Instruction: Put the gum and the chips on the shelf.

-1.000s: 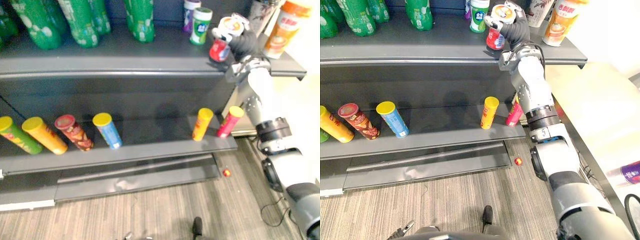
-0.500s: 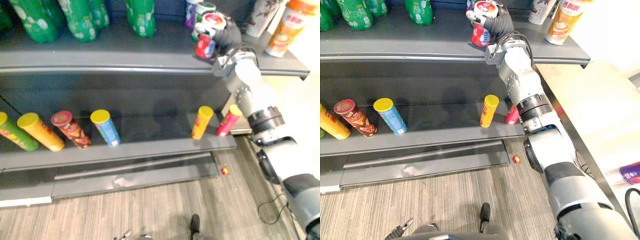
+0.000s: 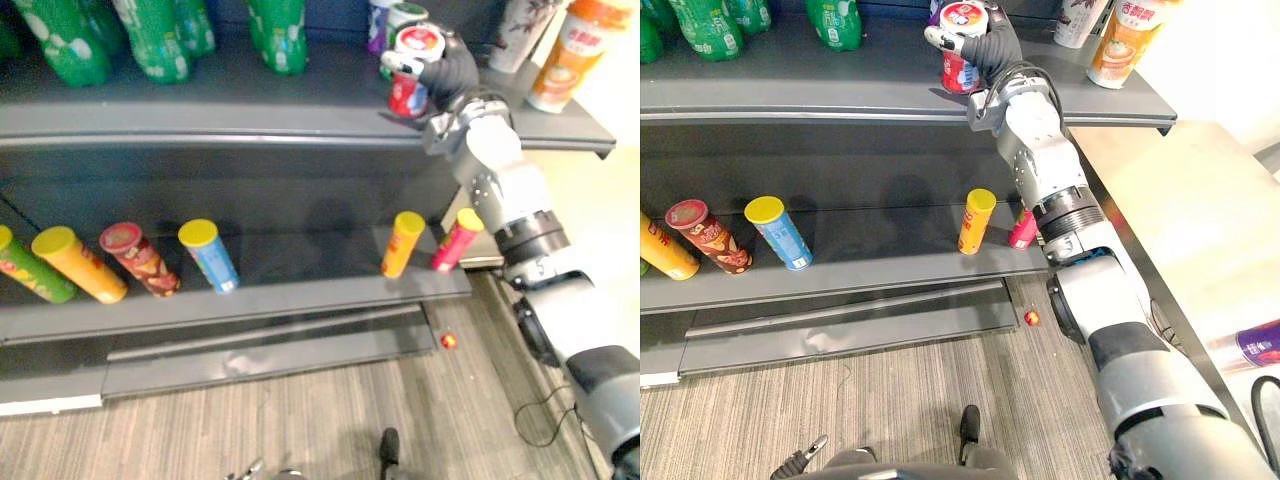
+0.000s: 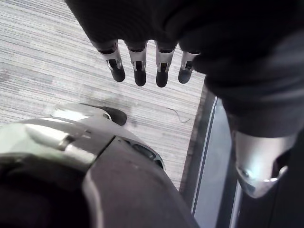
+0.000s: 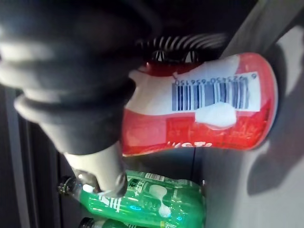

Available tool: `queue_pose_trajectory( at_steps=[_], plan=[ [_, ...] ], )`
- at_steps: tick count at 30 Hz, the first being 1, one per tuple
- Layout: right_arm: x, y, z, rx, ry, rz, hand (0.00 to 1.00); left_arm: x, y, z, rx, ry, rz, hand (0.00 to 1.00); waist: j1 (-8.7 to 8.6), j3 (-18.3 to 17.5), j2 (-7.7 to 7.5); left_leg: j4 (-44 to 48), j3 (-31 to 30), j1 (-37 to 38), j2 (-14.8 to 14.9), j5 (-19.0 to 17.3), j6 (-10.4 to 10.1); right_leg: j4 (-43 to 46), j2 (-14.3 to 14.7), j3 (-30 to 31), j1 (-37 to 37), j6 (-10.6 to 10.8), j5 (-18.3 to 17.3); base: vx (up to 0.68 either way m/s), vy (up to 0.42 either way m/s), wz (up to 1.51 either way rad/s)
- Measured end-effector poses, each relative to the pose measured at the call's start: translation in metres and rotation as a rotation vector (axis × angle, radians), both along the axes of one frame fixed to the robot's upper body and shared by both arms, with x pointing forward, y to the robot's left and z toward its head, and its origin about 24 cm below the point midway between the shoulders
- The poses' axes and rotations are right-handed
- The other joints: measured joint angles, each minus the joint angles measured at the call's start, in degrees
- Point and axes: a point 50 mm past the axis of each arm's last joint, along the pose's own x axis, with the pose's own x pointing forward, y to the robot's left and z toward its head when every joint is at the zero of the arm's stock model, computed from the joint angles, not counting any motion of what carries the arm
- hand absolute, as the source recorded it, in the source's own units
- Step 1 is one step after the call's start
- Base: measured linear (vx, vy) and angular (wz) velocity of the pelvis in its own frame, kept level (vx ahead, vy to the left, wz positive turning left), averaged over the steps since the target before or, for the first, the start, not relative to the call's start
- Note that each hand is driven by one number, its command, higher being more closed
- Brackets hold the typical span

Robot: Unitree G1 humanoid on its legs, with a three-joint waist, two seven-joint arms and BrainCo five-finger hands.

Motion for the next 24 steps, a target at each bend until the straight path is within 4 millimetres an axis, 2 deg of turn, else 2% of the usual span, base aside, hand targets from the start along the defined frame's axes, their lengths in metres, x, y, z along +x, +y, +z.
queue_pose_trajectory(
  at_steps=[4,5,7,8,24],
  plan=[
    [0.001,-0.002,0.000,-0.013,-0.004,-0.018,1.00,0.000,0.000,0.000,-0.009,-0.007,0.017,0.00,0.01,0.1,-0.10,0.0,0.0,0.0,0.0,0.0,0.0,0.0,0.0,0.0,0.0,0.0,0.0,0.00,0.000,0.00],
    [0.001,-0.003,0.000,-0.011,-0.003,-0.023,0.00,0.001,0.000,0.000,-0.009,-0.008,0.018,0.00,0.04,0.1,-0.14,0.0,0.0,0.0,0.0,0.0,0.0,0.0,0.0,0.0,0.0,0.0,0.0,0.00,0.000,0.00],
    [0.003,-0.005,-0.003,-0.019,0.008,-0.036,0.00,0.001,0.000,0.000,-0.008,-0.008,0.018,0.00,0.03,0.1,-0.19,0.0,0.0,0.0,0.0,0.0,0.0,0.0,0.0,0.0,0.0,0.0,0.0,0.00,0.000,0.00],
    [0.008,-0.012,-0.010,-0.026,0.053,-0.075,0.00,0.003,0.001,0.001,-0.006,-0.013,0.016,0.00,0.02,0.3,-0.38,0.0,0.1,0.0,0.0,0.0,0.0,0.0,0.0,0.0,0.0,0.0,0.0,0.00,0.000,0.00],
    [0.008,-0.015,-0.009,-0.009,0.049,-0.102,0.00,0.007,0.001,0.002,0.001,-0.025,0.017,0.00,-0.27,0.6,-0.42,-0.1,0.5,0.3,0.0,0.0,0.0,0.0,0.2,0.4,-0.1,0.0,0.0,0.00,0.000,0.00]
  ],
)
